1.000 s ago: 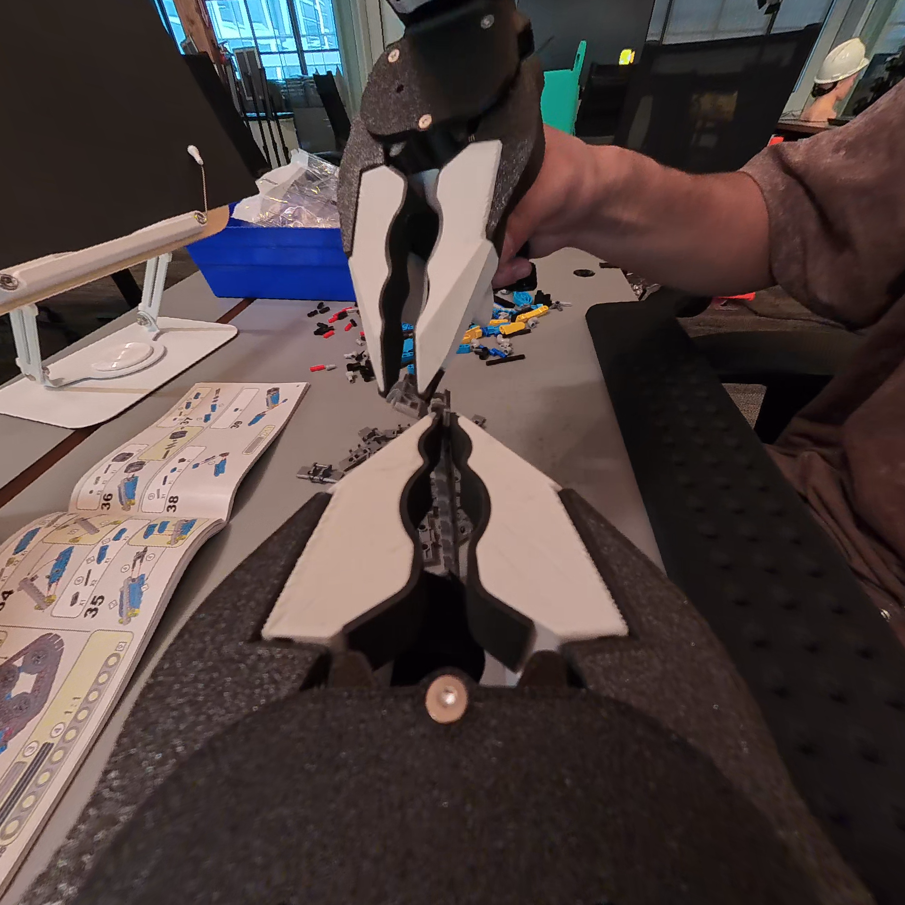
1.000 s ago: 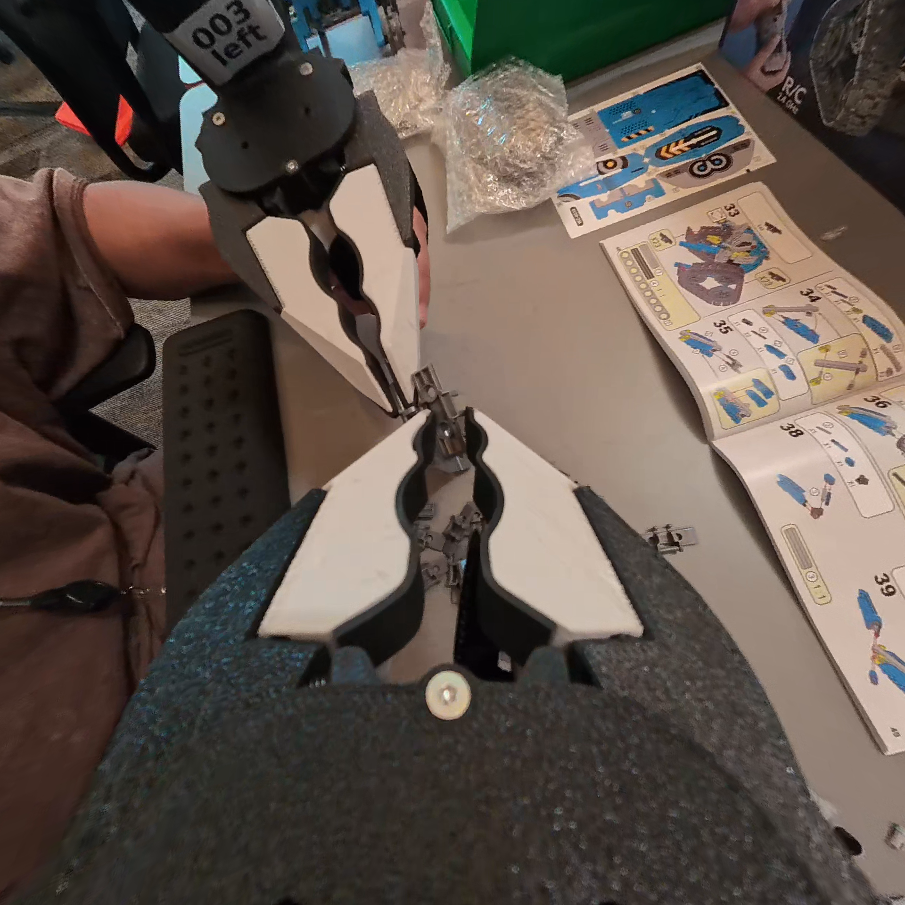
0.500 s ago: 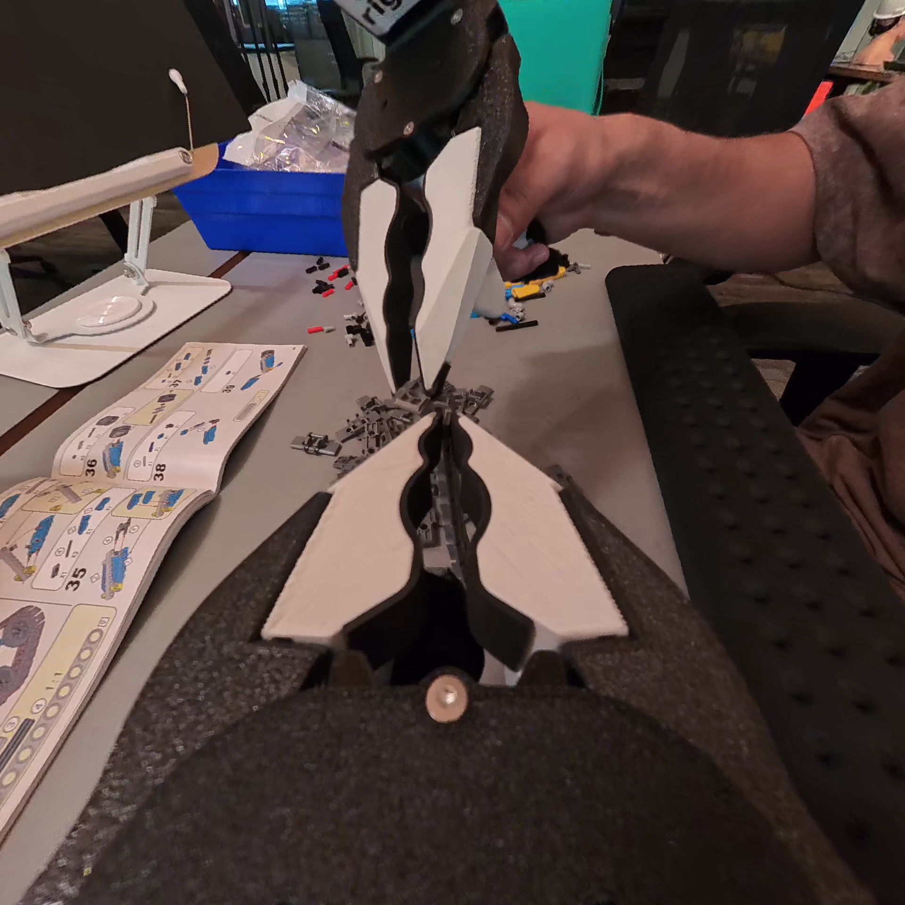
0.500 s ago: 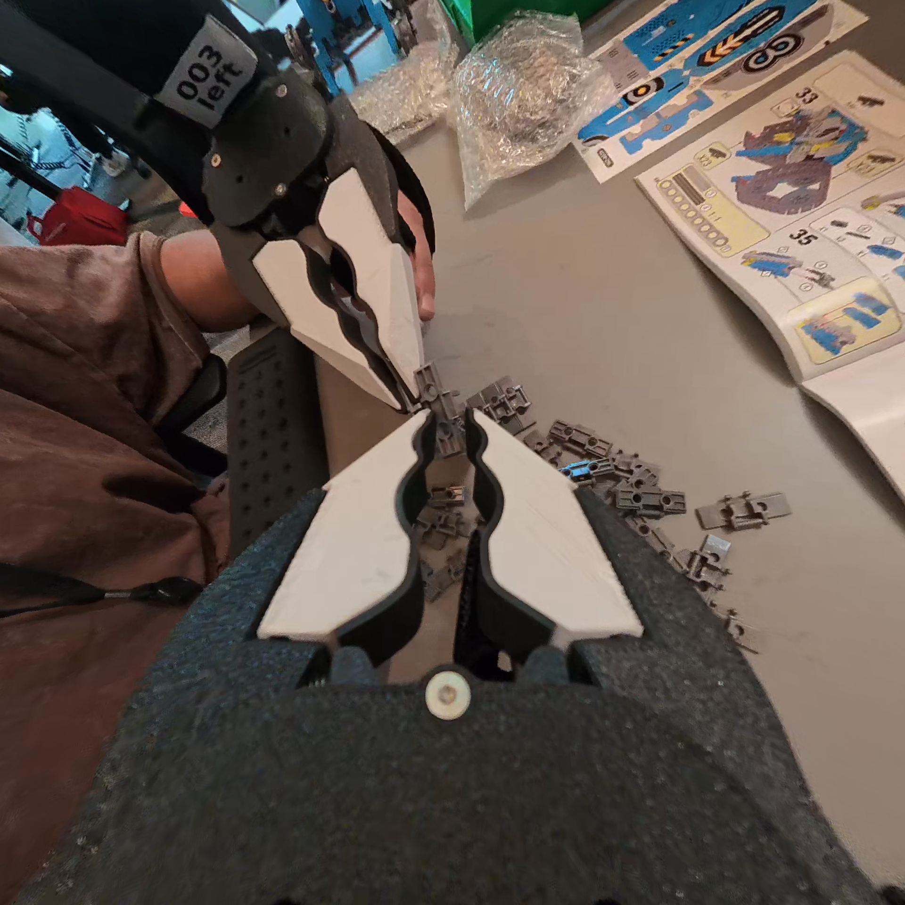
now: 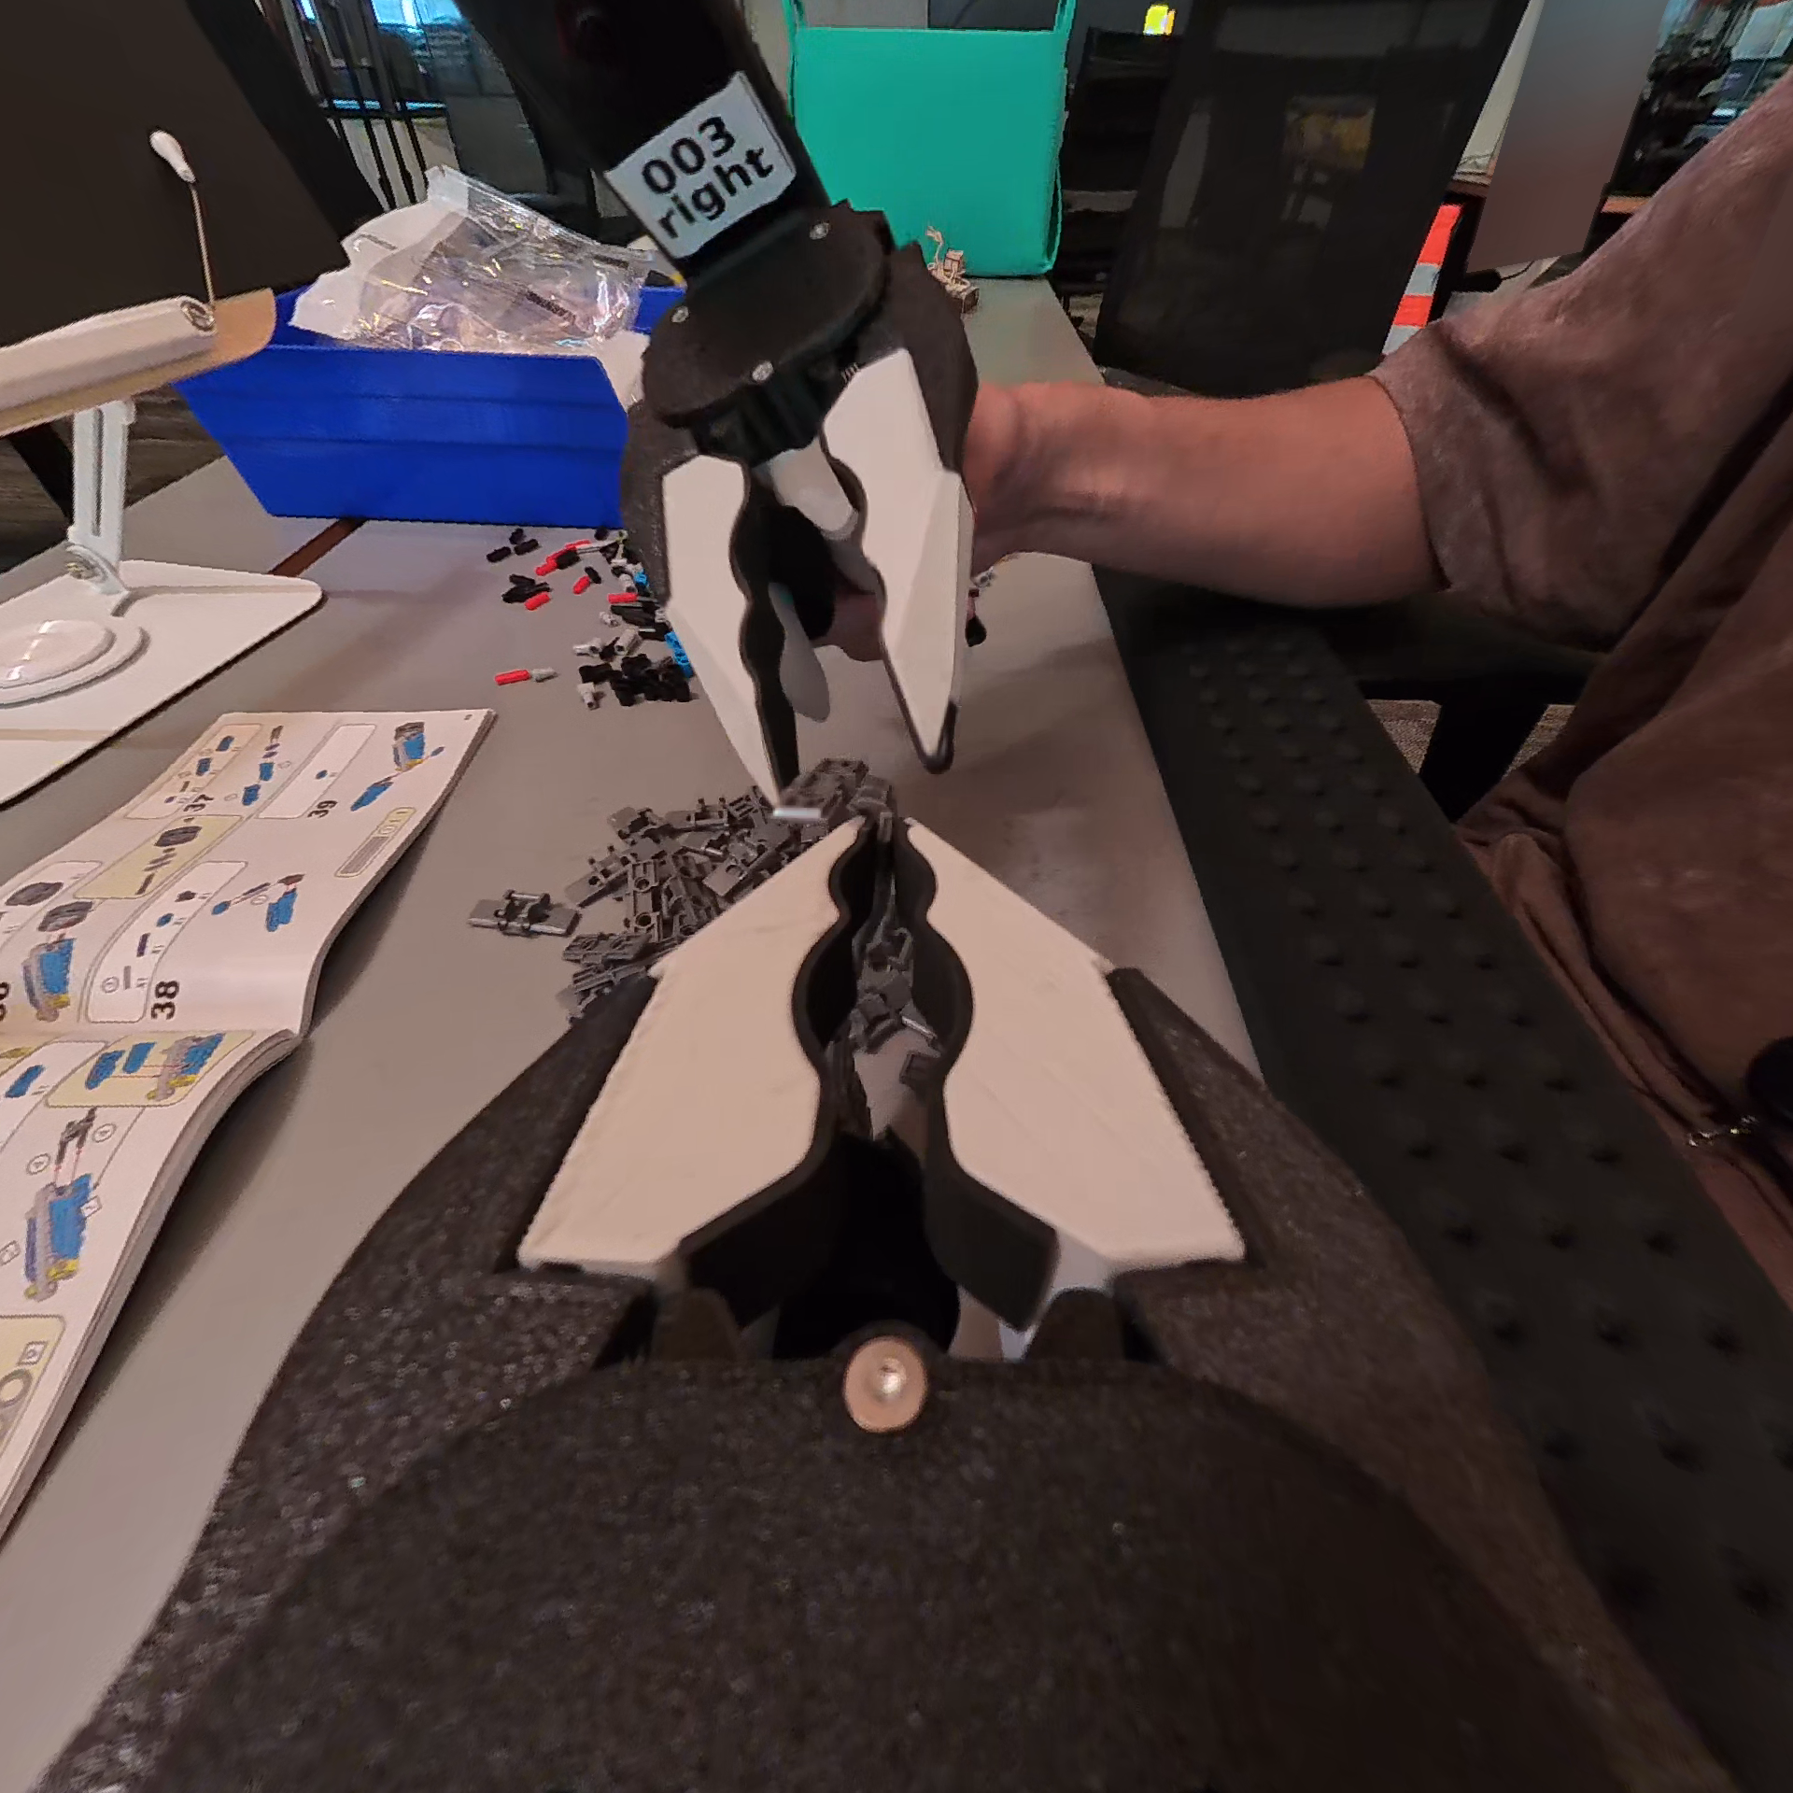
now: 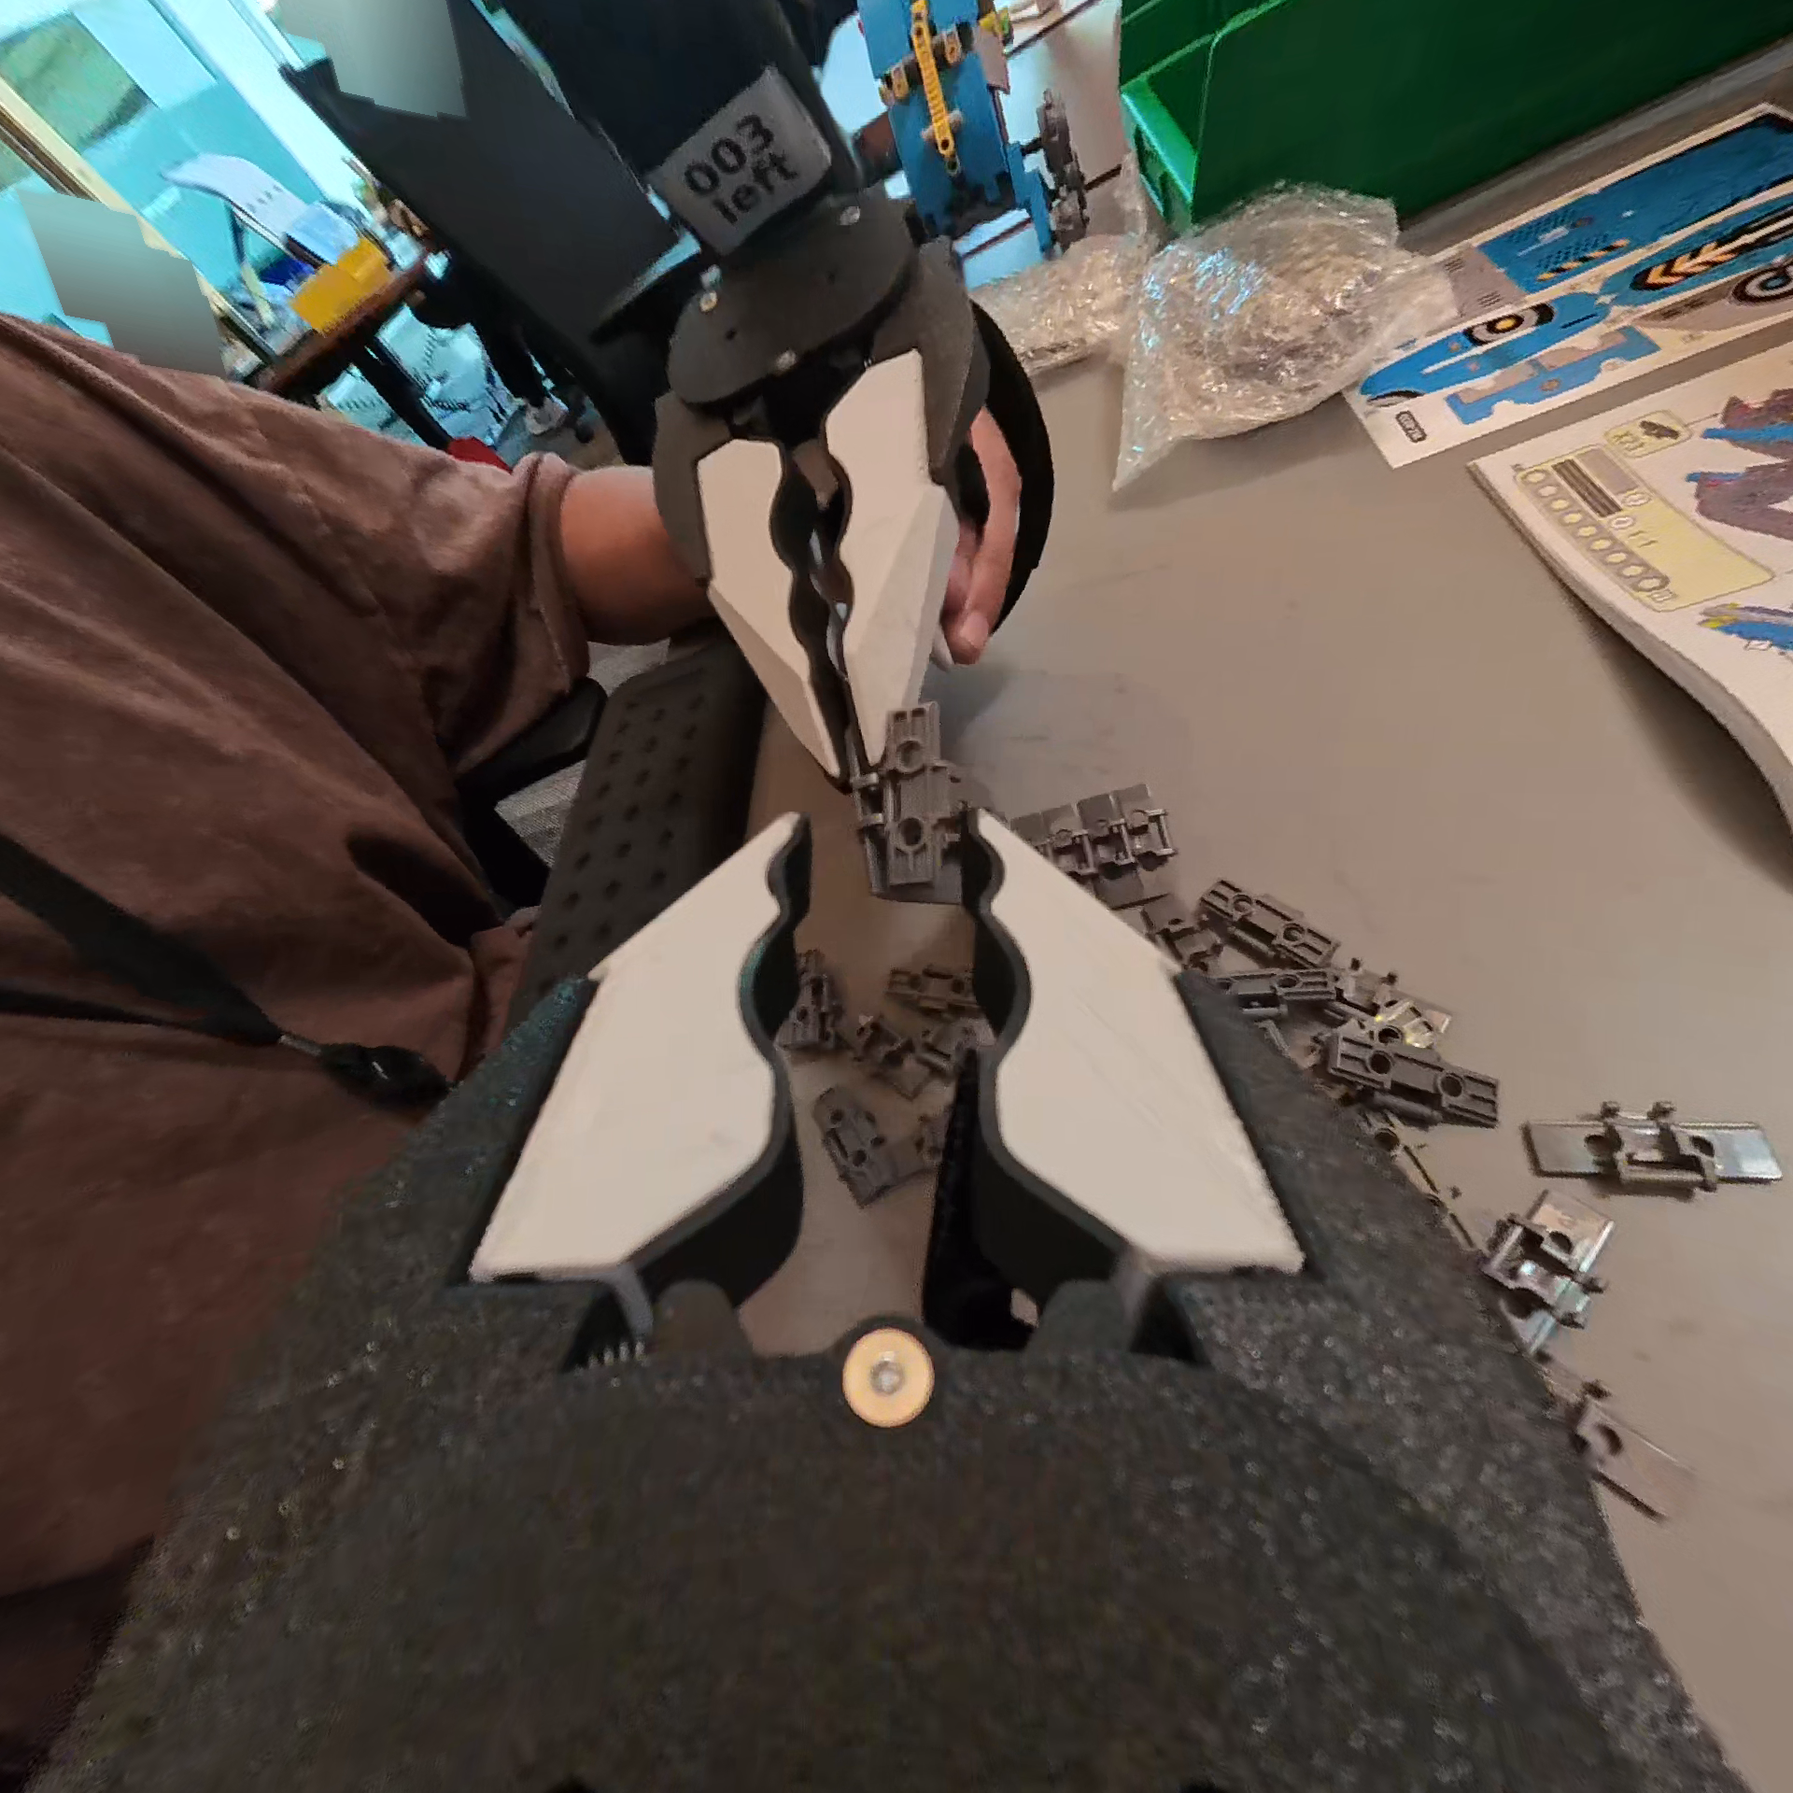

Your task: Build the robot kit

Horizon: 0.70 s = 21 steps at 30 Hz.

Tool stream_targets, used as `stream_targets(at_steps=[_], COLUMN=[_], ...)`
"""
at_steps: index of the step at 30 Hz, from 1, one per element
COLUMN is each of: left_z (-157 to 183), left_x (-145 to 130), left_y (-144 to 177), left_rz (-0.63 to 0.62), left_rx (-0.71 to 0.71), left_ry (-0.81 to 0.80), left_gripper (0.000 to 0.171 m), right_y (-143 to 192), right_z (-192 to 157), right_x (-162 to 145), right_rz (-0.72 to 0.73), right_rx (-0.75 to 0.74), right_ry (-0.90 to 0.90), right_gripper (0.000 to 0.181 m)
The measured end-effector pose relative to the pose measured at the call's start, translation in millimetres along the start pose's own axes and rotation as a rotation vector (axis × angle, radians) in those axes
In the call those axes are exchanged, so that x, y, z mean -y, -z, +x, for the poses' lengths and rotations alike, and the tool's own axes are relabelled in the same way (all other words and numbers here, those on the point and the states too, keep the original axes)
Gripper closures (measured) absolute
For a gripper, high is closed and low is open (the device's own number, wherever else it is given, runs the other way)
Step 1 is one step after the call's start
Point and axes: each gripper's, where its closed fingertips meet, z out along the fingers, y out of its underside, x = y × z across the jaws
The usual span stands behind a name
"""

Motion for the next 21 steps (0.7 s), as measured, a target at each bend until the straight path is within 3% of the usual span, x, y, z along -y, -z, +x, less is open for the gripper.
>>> stream_targets(at_steps=[3,5,16,21], left_z=[-1,-4,-6,-6], left_x=[1,0,0,0], left_y=[0,0,0,1], left_rz=[0.004,0.003,0.036,0.06], left_rx=[0.009,0.02,0.004,-0.043], left_ry=[0.007,0.02,0.054,0.11], left_gripper=[0.17,0.17,0.168,0.154], right_y=[-6,-11,-8,-3], right_z=[4,7,12,15], right_x=[-10,-12,-8,-5], right_rz=[-0.067,-0.085,-0.042,0.019], right_rx=[-0.056,-0.095,-0.177,-0.149], right_ry=[0.029,0.047,0.154,0.077], right_gripper=[0.154,0.169,0.171,0.174])
